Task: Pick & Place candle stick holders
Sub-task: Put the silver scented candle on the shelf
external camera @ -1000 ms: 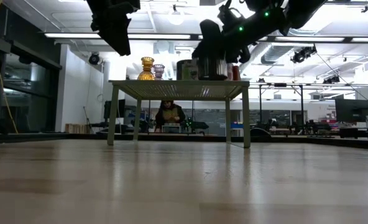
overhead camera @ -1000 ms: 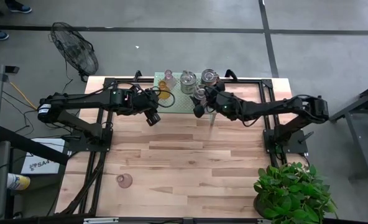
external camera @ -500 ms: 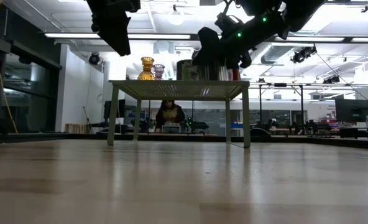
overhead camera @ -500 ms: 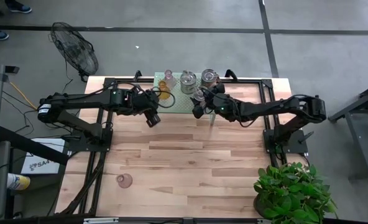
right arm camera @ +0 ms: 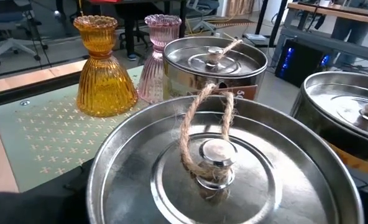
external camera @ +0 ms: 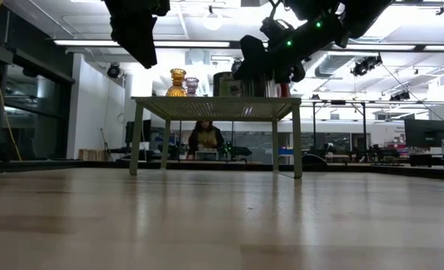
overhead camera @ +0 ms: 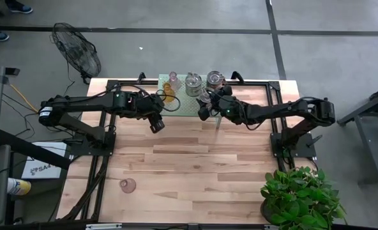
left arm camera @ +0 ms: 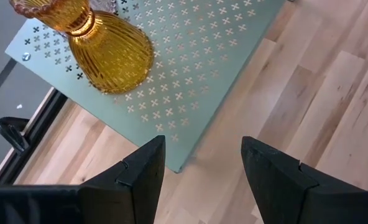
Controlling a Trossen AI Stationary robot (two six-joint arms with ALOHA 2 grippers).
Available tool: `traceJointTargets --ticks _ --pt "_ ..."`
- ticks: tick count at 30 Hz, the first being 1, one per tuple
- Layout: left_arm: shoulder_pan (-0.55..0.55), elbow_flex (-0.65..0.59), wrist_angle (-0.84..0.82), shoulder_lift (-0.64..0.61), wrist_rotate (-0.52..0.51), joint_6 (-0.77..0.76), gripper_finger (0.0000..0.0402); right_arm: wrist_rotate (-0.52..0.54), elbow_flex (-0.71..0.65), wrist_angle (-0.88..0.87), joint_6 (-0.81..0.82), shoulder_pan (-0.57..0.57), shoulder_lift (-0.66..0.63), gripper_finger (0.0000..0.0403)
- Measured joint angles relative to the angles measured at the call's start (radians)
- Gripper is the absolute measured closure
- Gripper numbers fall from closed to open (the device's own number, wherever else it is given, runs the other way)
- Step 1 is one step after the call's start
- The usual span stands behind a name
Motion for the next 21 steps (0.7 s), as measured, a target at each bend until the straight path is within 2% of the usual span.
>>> traceJointTargets --ticks 6,21 --pt "0.0 0.0 0.0 0.0 0.0 0.0 0.0196 -0.005 0.0 -0.016 -0.007 -0.014 0.0 0.0016" --pt "0.0 0.0 0.0 0.0 0.001 0.0 0.0196 -0.045 0.0 -0.02 -0.028 0.0 0.0 0.0009"
